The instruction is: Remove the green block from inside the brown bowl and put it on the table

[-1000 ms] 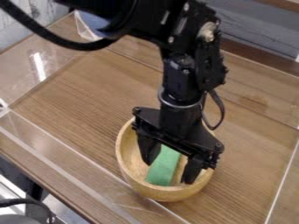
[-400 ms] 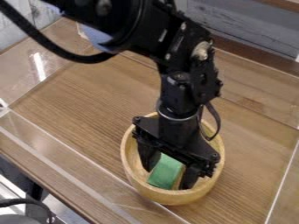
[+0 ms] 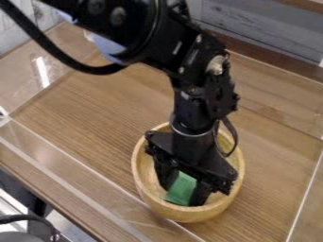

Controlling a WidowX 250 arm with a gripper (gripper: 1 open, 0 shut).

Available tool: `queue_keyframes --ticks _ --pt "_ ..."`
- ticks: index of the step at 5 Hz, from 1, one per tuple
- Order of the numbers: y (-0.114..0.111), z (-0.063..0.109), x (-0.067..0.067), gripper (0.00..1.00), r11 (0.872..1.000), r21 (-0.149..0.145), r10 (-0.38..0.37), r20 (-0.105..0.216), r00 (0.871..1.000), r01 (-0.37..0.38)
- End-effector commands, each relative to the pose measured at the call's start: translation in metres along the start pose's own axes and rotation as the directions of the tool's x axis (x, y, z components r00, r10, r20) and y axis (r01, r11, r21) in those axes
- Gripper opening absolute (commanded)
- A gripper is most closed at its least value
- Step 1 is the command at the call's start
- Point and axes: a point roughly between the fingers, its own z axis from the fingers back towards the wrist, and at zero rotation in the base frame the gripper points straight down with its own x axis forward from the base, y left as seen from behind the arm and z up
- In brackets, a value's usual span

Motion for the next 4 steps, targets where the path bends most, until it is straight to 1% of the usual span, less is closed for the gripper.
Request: queue_keyframes --ticks 1,4 --pt "0.0003 0.0035 0.0044 0.00 1.000 -0.007 -0.001 0.023 1.000 0.001" --pt "0.0052 0.0096 0.0068 0.00 1.000 -0.004 -0.013 0.025 1.000 0.013"
